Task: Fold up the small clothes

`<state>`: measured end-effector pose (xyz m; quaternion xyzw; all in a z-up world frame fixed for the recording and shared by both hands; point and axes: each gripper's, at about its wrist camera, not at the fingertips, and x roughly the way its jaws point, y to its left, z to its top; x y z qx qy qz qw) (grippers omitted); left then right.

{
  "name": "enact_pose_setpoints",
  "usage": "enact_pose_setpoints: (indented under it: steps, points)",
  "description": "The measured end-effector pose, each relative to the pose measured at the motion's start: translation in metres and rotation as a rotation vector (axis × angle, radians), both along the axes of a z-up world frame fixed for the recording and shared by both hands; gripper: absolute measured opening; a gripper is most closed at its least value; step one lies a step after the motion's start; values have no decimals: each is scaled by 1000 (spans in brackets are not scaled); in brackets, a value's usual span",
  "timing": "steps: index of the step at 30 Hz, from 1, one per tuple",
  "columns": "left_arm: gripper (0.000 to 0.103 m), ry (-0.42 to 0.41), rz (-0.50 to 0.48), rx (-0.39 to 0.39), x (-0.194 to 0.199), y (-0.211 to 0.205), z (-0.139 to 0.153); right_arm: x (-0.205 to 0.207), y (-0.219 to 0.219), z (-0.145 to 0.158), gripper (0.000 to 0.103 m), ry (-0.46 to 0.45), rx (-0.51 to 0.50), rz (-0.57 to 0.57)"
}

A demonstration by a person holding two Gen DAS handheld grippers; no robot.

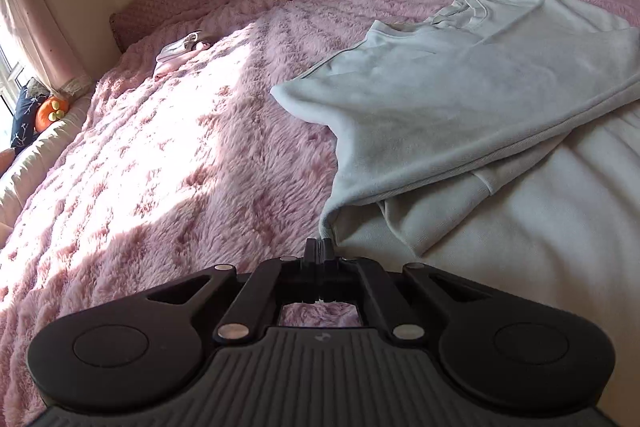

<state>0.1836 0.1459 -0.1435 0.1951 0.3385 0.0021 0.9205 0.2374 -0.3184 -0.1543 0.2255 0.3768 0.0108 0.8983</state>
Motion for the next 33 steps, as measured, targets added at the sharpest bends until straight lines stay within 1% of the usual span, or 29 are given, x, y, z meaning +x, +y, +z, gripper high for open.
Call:
enact_pose_setpoints:
  steps: [1,2,3,4,6,8,9,11,13,15,16,17,18,19,20,21,22,23,25,26,27,29,30,31,32,33]
  points:
    - [0,-15,-13,9,-4,0,2,-2,-4,-3,3,-1,23,-5]
    - [4,-31,-35,33,-7,-1,5,-3,-6,-3,6,-5,30,-12]
    - [8,-48,-55,59,-10,-2,7,-5,-7,-1,12,-11,40,-21]
    - [11,-68,-93,106,-10,-6,9,-6,-8,0,14,-15,45,-25]
    - [13,-64,-144,176,-5,-14,9,-5,-6,3,20,-21,40,-10]
    - [18,-41,-182,217,2,-19,5,-5,-1,6,21,-24,23,3]
    - [19,-37,-198,233,4,-21,2,-5,1,7,22,-25,19,8]
    - [28,-20,-233,278,10,-24,-5,-5,3,10,26,-28,19,10]
    - [34,-11,-269,337,12,-29,-13,-4,5,10,27,-28,20,9]
    - [34,-23,-292,377,14,-32,-18,-4,5,10,27,-23,22,5]
    - [34,-28,-299,384,17,-33,-19,-4,5,10,27,-22,23,4]
    - [34,-32,-306,381,18,-34,-20,-4,6,10,27,-21,20,5]
    - [30,-37,-310,376,20,-35,-20,-3,5,9,27,-18,14,6]
    - [17,-47,-306,369,21,-36,-21,-3,5,9,27,-16,13,6]
    - [11,-65,-296,365,21,-38,-21,-2,4,8,27,-13,15,5]
    - [9,-92,-284,362,19,-39,-20,-2,5,8,27,-12,14,4]
    - [6,-148,-258,348,14,-40,-17,-2,5,8,27,-12,13,4]
    - [5,-186,-234,329,11,-40,-13,-2,5,8,27,-13,14,5]
    - [5,-260,-162,252,0,-39,1,-2,5,11,26,-18,17,6]
    - [5,-278,-124,217,-3,-38,7,-2,5,12,22,-24,18,5]
    - [5,-280,-89,189,-3,-36,9,-2,5,15,12,-34,20,12]
    - [5,-228,-20,123,4,-30,7,-1,6,18,4,-40,9,33]
    - [5,-185,-3,102,10,-27,1,0,7,18,4,-34,1,39]
    - [5,-116,3,102,15,-27,-10,2,7,16,4,-25,-3,40]
    - [5,-67,-9,120,20,-28,-18,2,6,14,4,-14,-6,35]
    - [5,-51,-23,135,22,-30,-22,3,5,12,4,0,-4,29]
